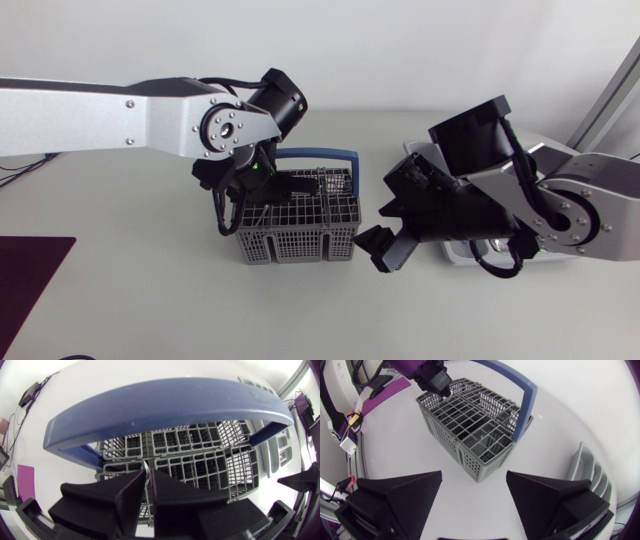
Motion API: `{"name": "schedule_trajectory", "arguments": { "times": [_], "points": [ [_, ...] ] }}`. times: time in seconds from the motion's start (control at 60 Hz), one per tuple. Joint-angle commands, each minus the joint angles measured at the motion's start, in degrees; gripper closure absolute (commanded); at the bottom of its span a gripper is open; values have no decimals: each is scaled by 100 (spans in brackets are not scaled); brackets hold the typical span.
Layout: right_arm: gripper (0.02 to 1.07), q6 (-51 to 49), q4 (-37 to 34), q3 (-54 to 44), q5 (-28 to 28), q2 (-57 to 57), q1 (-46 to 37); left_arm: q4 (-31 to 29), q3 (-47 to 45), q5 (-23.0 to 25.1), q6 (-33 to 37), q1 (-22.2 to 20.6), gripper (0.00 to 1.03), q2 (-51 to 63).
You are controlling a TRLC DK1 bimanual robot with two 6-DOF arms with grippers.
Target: Unload the cutlery basket into the drawer organizer.
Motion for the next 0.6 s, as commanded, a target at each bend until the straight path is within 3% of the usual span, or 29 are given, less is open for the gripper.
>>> {"name": "schedule_trajectory", "arguments": {
  "times": [0.0, 0.583],
  "points": [
    [15, -30, 26, -175, -33, -100, -4, -79, 131, -45, -219, 16, 77, 163],
    [15, -65, 35, -210, -42, -117, 5, -79, 25, -45, -316, 43, 92, 180]
  ]
}}
